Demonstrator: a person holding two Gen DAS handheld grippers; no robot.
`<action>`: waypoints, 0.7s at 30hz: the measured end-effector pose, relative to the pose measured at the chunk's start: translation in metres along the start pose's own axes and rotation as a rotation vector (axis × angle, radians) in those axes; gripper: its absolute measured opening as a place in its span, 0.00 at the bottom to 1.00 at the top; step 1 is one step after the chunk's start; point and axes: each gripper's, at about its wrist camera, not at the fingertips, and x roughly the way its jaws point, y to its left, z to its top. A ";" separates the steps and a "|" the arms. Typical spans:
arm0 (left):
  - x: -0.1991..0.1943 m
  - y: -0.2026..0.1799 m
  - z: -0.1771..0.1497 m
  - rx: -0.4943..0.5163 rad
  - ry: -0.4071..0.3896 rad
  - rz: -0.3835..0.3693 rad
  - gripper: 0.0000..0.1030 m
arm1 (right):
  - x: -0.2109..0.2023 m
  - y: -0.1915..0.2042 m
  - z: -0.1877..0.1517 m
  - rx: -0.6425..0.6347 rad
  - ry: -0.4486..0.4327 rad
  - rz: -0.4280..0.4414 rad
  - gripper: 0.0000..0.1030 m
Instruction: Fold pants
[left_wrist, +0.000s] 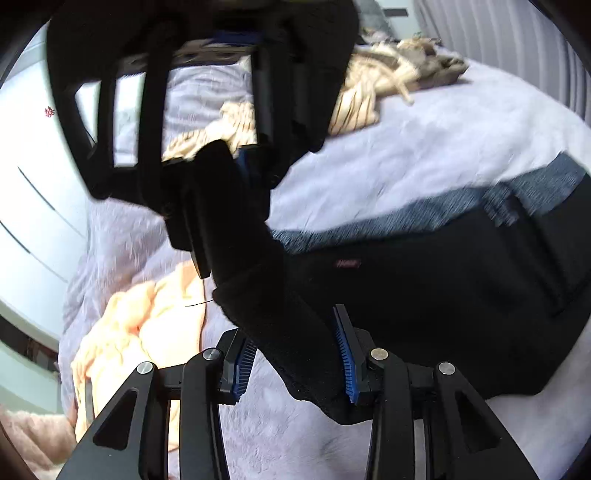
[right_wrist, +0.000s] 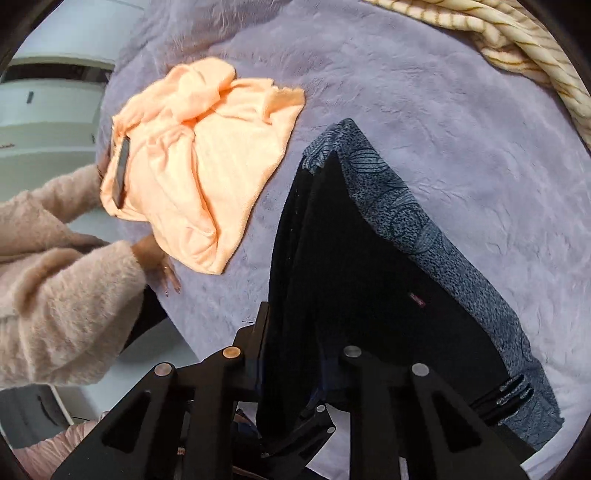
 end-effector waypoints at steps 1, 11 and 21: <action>-0.009 -0.003 0.009 -0.003 -0.021 -0.015 0.40 | -0.016 -0.010 -0.013 0.017 -0.043 0.045 0.22; -0.085 -0.108 0.094 0.140 -0.211 -0.253 0.41 | -0.147 -0.134 -0.161 0.225 -0.441 0.299 0.22; -0.074 -0.276 0.095 0.388 -0.131 -0.402 0.41 | -0.119 -0.299 -0.326 0.557 -0.563 0.314 0.22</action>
